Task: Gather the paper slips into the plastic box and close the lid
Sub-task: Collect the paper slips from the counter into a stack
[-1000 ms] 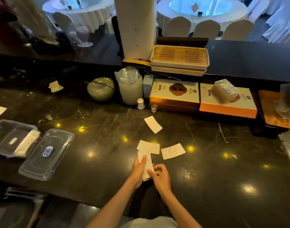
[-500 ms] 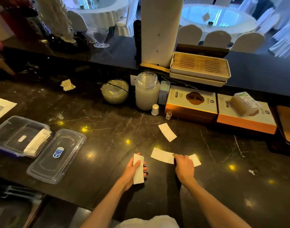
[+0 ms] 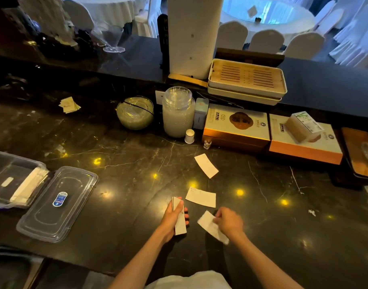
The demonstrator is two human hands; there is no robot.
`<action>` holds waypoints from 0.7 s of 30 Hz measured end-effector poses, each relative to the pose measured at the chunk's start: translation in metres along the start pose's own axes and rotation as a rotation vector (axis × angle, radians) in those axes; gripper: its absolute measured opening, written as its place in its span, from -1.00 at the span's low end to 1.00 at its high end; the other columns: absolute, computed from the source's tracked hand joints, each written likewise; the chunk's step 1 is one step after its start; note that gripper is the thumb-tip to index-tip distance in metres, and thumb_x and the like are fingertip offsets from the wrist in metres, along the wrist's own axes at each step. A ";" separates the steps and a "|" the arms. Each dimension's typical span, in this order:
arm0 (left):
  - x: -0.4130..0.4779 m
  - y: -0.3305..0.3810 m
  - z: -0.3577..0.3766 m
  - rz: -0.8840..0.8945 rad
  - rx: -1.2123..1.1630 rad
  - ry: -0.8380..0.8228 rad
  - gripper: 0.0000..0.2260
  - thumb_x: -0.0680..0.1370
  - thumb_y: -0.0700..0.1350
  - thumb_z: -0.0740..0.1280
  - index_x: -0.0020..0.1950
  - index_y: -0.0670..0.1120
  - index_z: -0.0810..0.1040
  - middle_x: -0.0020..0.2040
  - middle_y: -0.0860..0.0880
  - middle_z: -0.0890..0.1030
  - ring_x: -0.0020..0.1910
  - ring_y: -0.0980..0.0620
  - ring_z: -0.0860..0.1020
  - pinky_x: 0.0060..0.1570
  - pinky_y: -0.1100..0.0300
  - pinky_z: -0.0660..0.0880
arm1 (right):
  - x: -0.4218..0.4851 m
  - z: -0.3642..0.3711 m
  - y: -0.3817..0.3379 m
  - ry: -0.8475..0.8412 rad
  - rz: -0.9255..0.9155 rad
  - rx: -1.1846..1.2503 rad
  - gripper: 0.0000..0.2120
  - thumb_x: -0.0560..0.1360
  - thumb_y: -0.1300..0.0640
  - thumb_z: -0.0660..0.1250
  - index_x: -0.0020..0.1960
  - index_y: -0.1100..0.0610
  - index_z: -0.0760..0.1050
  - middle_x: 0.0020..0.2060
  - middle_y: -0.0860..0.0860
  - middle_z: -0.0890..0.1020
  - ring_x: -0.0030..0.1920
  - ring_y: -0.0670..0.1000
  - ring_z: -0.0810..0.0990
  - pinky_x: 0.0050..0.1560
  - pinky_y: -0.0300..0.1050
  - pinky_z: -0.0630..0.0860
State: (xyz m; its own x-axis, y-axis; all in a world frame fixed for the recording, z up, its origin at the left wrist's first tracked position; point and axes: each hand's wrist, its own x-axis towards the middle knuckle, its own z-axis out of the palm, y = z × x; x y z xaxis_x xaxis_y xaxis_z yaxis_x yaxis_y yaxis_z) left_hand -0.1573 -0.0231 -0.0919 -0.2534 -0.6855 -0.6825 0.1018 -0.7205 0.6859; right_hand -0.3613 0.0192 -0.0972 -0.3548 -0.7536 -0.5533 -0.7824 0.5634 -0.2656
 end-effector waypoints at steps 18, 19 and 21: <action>-0.013 0.007 -0.030 0.016 -0.130 0.008 -0.75 0.67 -0.13 0.17 0.34 -0.14 0.40 -0.09 -0.26 0.50 -0.19 -0.19 0.54 -0.04 -0.12 0.52 | 0.000 0.007 -0.070 0.171 -0.117 0.360 -0.76 0.57 0.25 0.28 0.19 0.14 0.60 0.15 0.08 0.64 0.18 0.11 0.58 0.18 -0.01 0.51; -0.014 0.008 -0.033 0.019 -0.137 0.014 -0.76 0.67 -0.13 0.17 0.33 -0.15 0.41 -0.11 -0.25 0.50 -0.22 -0.18 0.53 -0.07 -0.10 0.52 | 0.007 0.001 -0.064 0.185 -0.138 0.231 -0.70 0.57 0.22 0.28 0.30 0.12 0.55 0.25 0.08 0.58 0.27 0.12 0.52 0.25 0.01 0.47; -0.014 0.010 -0.039 0.009 -0.130 0.028 -0.78 0.67 -0.13 0.18 0.28 -0.17 0.42 -0.13 -0.26 0.51 -0.26 -0.17 0.53 -0.05 -0.13 0.52 | 0.020 -0.007 -0.050 0.179 -0.146 -0.003 -0.60 0.57 0.15 0.30 0.41 0.08 0.44 0.40 0.06 0.45 0.42 0.11 0.36 0.38 0.02 0.37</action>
State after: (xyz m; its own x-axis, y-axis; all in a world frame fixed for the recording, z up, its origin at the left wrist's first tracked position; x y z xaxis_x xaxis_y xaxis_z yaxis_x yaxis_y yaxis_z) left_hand -0.1155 -0.0244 -0.0853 -0.2250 -0.6935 -0.6844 0.2285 -0.7204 0.6548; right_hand -0.3325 -0.0268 -0.0896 -0.3226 -0.8754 -0.3600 -0.8335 0.4430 -0.3303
